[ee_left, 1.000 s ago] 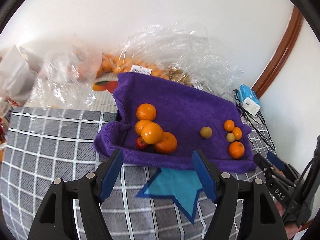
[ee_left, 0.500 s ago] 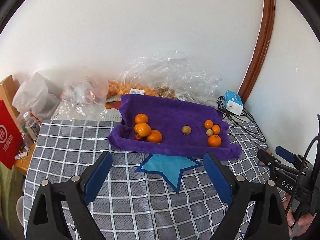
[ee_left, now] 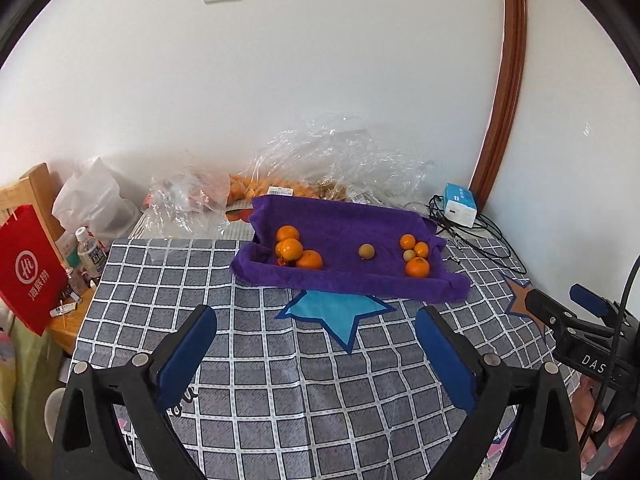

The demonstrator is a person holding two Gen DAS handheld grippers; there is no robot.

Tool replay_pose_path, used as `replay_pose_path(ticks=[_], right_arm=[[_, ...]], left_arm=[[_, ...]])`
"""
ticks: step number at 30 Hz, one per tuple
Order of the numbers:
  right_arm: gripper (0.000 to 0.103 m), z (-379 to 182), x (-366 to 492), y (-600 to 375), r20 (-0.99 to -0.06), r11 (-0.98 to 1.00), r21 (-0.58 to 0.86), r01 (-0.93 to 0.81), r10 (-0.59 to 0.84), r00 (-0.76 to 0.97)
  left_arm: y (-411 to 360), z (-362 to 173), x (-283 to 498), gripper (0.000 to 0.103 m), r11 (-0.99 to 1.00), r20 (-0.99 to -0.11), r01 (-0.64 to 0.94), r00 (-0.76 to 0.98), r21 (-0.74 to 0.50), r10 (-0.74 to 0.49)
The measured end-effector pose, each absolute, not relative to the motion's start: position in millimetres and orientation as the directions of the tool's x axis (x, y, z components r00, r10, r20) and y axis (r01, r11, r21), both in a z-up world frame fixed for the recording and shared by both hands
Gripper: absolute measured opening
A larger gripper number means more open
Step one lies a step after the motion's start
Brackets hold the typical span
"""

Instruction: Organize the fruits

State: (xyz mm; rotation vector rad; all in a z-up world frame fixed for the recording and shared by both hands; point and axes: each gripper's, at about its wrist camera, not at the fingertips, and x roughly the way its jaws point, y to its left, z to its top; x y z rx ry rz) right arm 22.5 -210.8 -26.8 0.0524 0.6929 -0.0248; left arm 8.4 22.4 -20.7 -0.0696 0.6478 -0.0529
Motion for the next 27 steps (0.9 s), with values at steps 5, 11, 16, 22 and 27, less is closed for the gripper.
replay_pose_path(ticks=[5,11,16,22,27], right_arm=[[0.1,-24.5,13.0,-212.1,-0.631,0.998,0.044,0.042,-0.004,0.776],[0.1,-19.8,7.1,-211.6,-0.63,0.998,0.034,0.047,-0.015,0.777],[0.1,-19.1,4.1,-210.0,-0.631,0.999,0.024,0.045,-0.02,0.775],[0.1,-19.0,3.0,-207.6,-0.631,0.999,0.017,0.04,-0.021,0.776],[0.1,-19.9,2.4,-207.7,-0.633,0.999,0.013,0.042,-0.024,0.774]], left_arm=[[15.4,-18.2,-1.5,0.1,0.997,-0.582,0.043,0.81,-0.072,-0.077],[14.0,-16.4,-6.8,0.1,0.997,-0.579,0.035,0.813,-0.066,-0.067],[17.0,-15.8,-10.2,0.1,0.997,-0.575,0.028,0.816,-0.073,-0.065],[18.8,-15.4,-12.8,0.1,0.997,-0.574,0.021,0.816,-0.078,-0.062],[19.2,-15.6,-12.8,0.1,0.997,-0.576,0.019,0.815,-0.081,-0.062]])
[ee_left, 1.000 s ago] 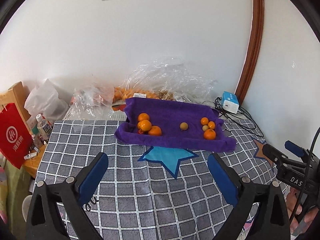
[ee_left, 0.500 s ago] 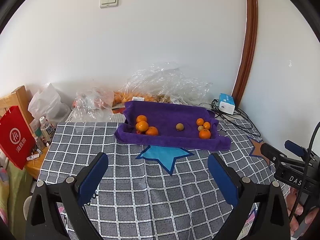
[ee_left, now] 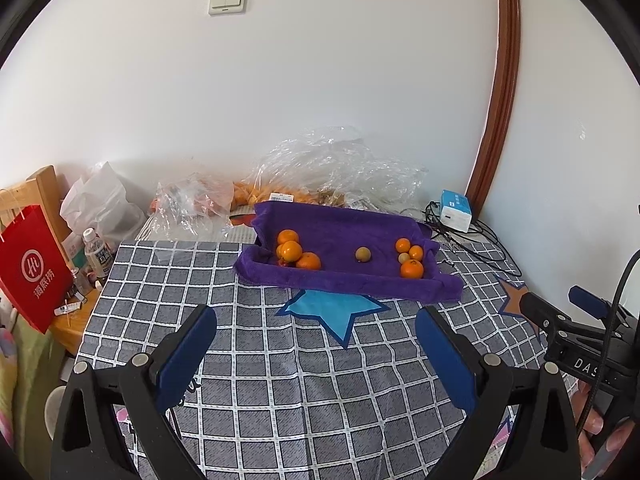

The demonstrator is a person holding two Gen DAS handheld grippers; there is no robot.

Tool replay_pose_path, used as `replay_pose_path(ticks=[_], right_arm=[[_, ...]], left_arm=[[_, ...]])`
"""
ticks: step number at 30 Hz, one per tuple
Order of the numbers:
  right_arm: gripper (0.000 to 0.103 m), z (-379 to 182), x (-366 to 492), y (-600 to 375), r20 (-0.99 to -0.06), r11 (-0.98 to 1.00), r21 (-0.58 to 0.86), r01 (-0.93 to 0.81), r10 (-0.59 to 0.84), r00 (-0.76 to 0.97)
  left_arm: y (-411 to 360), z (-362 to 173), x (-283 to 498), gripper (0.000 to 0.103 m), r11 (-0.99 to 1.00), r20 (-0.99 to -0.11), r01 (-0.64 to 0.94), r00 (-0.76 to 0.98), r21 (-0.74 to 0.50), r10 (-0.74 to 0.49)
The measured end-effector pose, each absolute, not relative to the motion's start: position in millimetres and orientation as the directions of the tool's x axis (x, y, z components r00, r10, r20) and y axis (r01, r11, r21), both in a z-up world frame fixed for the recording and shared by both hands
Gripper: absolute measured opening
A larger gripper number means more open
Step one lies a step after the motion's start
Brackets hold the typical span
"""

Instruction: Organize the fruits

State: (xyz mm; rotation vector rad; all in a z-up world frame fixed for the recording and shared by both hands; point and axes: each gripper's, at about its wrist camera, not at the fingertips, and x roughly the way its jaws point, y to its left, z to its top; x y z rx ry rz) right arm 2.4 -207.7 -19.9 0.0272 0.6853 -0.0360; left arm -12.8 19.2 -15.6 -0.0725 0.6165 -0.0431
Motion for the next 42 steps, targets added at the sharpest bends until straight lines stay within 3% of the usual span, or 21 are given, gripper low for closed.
replay_pose_path(ticks=[42], right_arm=[[0.1,-19.6,-0.9,-212.1,-0.632,0.998,0.014,0.057,-0.036,0.774]], left_arm=[[22.7,-17.0,-12.9,0.1,0.997,-0.582,0.01,0.811,-0.08,-0.055]])
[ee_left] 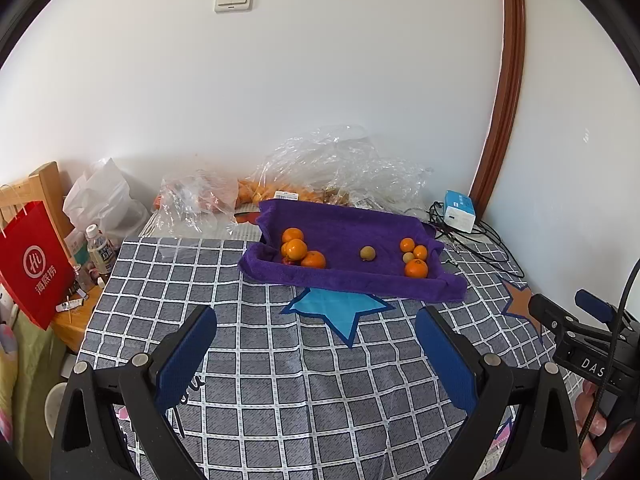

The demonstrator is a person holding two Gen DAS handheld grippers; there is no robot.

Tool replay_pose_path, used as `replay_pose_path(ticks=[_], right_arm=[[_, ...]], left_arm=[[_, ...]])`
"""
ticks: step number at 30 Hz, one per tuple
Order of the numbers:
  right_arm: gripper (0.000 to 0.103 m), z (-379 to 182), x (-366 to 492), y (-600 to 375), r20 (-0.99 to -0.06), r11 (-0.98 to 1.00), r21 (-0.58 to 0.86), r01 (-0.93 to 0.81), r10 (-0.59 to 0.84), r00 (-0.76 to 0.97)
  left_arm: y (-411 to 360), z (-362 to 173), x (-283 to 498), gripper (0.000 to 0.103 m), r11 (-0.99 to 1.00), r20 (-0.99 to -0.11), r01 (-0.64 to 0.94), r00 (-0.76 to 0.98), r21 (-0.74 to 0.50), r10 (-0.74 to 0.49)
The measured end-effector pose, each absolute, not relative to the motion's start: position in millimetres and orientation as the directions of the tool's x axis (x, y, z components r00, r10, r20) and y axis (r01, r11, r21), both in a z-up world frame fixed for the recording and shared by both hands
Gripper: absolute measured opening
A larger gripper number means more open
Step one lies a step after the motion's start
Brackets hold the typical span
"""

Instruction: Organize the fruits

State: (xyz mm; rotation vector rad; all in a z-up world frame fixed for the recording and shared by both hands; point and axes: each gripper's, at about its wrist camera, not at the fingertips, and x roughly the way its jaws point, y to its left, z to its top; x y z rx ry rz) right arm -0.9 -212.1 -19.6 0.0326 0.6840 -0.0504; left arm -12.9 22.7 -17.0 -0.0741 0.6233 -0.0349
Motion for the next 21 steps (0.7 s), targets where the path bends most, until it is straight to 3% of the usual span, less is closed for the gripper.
replay_pose_path(ticks=[21], right_arm=[[0.1,-17.8,-0.9,-209.7,-0.629,0.998,0.008,0.054,-0.037,0.776]], left_arm=[[24.0,-16.2,-13.7,0.1,0.996,-0.583,0.009,0.81,-0.083,-0.056]])
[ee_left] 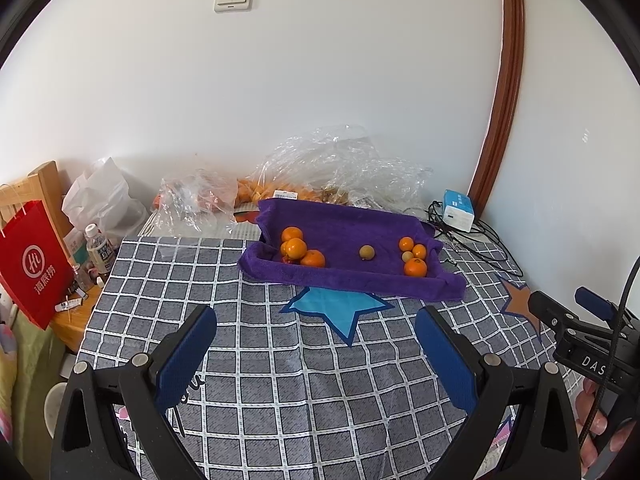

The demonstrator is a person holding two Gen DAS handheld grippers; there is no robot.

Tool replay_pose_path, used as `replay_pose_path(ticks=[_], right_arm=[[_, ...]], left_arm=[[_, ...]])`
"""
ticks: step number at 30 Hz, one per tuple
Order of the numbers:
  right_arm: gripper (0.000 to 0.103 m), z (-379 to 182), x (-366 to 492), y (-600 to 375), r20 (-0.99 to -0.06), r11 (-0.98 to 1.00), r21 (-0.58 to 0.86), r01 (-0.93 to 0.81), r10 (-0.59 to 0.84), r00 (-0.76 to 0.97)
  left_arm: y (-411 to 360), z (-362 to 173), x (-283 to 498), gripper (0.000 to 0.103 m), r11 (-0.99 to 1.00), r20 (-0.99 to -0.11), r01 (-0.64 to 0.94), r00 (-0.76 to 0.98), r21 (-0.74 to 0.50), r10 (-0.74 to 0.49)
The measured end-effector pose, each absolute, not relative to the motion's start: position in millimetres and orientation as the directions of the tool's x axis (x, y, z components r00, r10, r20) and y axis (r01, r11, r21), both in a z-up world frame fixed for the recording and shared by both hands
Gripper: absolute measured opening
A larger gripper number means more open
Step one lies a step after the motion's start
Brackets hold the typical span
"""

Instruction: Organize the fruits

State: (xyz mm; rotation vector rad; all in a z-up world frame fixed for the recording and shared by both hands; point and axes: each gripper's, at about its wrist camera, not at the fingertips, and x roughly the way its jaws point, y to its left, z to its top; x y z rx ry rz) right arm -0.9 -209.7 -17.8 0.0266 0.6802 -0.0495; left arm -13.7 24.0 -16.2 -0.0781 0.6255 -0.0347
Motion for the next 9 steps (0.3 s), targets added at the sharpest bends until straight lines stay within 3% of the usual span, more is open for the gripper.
replay_pose_path(ticks=[9], right_arm=[[0.1,-17.4,-1.6,-208.4,-0.629,0.999,0.01,0.053,-0.035,0.777]], left_arm=[[21.7,-16.2,-13.8,0.1,0.997,-0.582,0.008,0.811,-0.075,-0.05]])
